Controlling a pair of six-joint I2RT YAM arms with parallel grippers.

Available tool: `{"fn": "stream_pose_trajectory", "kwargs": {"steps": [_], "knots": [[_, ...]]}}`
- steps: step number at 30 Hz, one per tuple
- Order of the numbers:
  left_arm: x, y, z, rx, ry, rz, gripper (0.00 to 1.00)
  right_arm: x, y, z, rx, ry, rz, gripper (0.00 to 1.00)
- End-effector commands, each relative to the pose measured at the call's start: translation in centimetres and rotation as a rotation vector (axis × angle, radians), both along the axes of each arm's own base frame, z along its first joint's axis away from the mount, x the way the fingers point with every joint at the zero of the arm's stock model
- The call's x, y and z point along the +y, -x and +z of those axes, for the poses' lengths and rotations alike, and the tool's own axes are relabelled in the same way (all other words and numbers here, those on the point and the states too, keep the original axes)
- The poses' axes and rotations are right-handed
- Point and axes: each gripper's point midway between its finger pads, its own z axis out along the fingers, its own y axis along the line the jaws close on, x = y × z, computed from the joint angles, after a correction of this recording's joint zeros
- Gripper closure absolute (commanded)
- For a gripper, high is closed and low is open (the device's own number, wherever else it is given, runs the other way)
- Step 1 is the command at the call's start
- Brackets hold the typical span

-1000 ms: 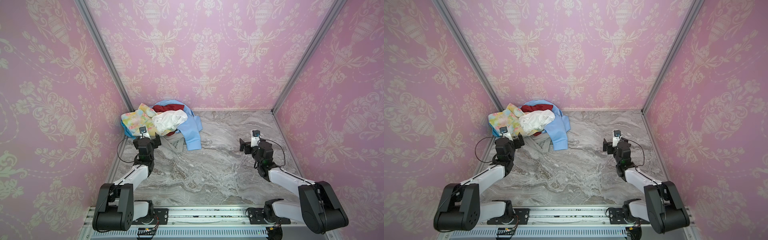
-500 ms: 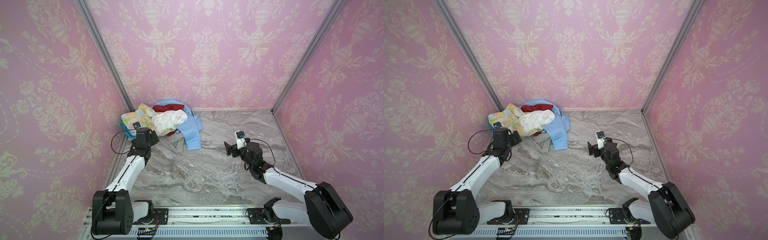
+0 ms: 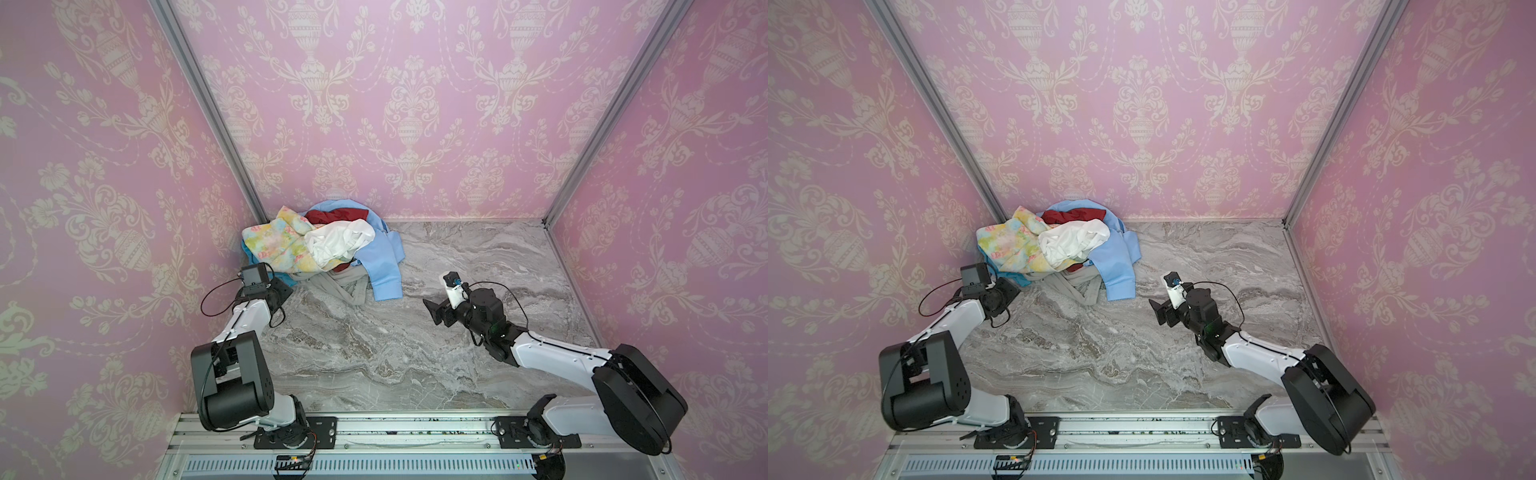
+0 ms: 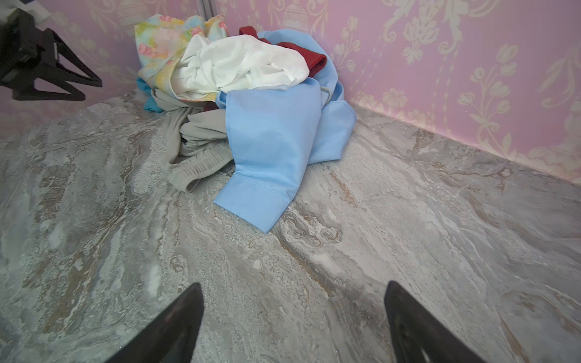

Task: Pick out a specific cloth from the pile
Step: 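Reach the left gripper to the turquoise cloth edge while the right arm moves toward center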

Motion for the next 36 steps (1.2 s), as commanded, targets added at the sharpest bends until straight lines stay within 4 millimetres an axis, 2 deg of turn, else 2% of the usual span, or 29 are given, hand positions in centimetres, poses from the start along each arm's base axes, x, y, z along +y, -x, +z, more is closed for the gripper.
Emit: {"fn": "stream_pose_trajectory", "kwargs": {"steps": [1,9,13,23,30,36], "knots": [[-0.7,-1.6,-0.2,-0.046,0.130,-0.031,0.51,2.6,1.2,1.8,-0.047,-0.025,0.130,0.12],[0.8,-3.8,-1.9,-0.070,0.188,-0.015,0.54,6.9,4.9,2.8,-0.136,-0.023,0.309,0.14],[1.2,-5.0,-2.7,-0.071,0.204,-0.015,0.54,8.7,6.6,2.4,-0.168,0.017,0.378,0.16],[2.9,-6.4,-3.3,-0.100,0.226,0.017,0.58,10.3,7.9,2.9,-0.211,0.033,0.419,0.21],[3.1,-7.3,-4.0,-0.100,0.226,-0.009,0.65,10.6,7.6,2.5,-0.203,0.047,0.414,0.20],[3.4,-7.6,-4.9,-0.094,0.228,-0.002,0.65,10.6,7.5,2.4,-0.199,0.052,0.410,0.20]]}}
